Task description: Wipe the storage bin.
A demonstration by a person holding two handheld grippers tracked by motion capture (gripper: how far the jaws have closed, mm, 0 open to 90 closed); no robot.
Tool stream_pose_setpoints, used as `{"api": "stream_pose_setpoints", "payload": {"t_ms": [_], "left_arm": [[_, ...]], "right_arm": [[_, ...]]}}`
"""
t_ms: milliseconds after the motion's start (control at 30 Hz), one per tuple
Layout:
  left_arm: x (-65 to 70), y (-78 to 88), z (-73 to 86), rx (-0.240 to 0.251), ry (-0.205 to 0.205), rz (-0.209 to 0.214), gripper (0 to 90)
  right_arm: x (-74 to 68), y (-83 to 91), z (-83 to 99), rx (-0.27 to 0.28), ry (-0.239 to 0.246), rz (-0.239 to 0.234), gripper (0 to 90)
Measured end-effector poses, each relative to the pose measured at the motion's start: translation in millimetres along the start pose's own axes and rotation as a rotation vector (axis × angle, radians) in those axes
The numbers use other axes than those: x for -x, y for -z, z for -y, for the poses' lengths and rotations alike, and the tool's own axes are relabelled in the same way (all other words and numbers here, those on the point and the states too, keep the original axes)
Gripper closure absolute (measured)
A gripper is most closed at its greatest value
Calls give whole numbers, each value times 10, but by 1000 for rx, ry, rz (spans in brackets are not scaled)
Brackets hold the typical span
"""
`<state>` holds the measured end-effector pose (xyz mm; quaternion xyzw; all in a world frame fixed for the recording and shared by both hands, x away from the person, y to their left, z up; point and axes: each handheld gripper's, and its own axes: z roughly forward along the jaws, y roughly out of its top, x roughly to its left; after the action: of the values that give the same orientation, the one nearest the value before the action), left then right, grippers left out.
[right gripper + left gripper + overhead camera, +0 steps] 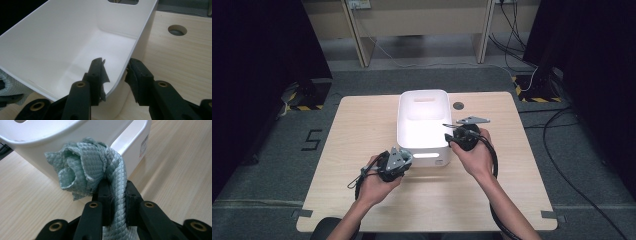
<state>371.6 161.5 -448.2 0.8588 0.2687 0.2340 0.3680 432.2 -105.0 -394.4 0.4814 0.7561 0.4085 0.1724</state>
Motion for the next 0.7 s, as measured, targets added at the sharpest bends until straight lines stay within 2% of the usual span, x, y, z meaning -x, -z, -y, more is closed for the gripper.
{"api": "stream_pose_setpoints", "payload": {"t_ms": [700], "left_arm": [[49, -178, 120, -58, -8, 1, 784]], "right_arm": [[-6, -1, -5, -4, 4, 3, 650]]}}
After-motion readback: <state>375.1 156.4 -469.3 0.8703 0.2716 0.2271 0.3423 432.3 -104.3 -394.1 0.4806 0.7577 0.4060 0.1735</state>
